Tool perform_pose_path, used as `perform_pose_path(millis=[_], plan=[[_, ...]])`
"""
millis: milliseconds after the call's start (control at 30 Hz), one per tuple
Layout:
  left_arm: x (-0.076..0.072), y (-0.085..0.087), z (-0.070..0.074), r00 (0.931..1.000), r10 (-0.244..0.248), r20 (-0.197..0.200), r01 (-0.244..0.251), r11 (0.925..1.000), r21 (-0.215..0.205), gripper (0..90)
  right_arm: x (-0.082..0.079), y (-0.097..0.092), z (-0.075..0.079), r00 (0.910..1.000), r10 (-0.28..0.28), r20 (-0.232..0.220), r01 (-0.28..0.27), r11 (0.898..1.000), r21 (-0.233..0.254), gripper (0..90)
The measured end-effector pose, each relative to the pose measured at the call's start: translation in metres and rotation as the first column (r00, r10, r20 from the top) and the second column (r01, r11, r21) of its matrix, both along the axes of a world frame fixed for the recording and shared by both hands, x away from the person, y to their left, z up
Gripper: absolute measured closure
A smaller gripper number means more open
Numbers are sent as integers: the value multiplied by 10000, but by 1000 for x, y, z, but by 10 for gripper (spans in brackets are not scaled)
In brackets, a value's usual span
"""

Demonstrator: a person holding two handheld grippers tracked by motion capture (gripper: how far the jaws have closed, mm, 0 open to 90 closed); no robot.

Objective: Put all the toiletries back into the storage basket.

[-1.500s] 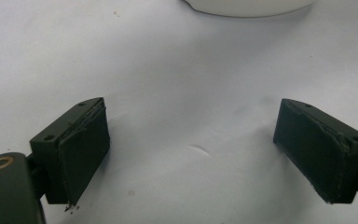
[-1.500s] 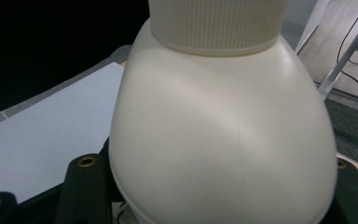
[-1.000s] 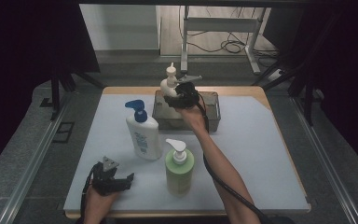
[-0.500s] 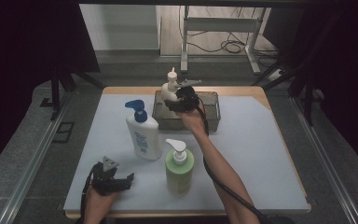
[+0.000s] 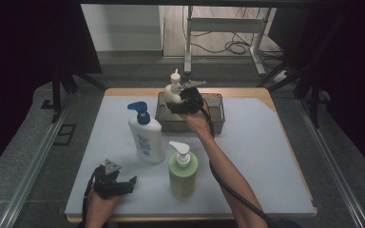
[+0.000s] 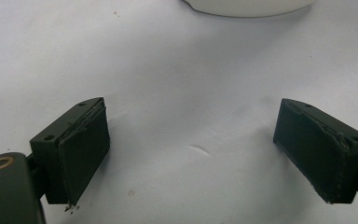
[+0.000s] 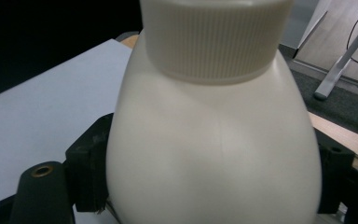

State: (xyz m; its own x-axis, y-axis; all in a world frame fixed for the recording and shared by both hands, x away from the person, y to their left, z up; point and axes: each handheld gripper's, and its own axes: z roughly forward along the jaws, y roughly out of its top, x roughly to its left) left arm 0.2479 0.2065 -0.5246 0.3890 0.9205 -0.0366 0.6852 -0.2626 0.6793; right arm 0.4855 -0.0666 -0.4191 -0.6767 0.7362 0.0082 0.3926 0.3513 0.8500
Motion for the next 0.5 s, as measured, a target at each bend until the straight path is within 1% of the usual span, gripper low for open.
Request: perform_pose_path(millis=[100,267,367,500], plan=[[0,0,0,10000,6,8,-6,10000,7,102,-4,-5,1,9999,168,32,-167,9995,-257,198],[0,0,0,10000,-3,18,3,10000,3,102,-9,-19,2,9997,236,-75,-237,9995,-231,198],[0,0,0,10000,-2,19,2,10000,-1,102,-13,-28,1,9992,345,-220,-351,9991,-232,224],[0,0,0,10000,-5,11,5,10000,9,102,-20,-39,-2,9979,498,-412,-509,9984,-266,294]])
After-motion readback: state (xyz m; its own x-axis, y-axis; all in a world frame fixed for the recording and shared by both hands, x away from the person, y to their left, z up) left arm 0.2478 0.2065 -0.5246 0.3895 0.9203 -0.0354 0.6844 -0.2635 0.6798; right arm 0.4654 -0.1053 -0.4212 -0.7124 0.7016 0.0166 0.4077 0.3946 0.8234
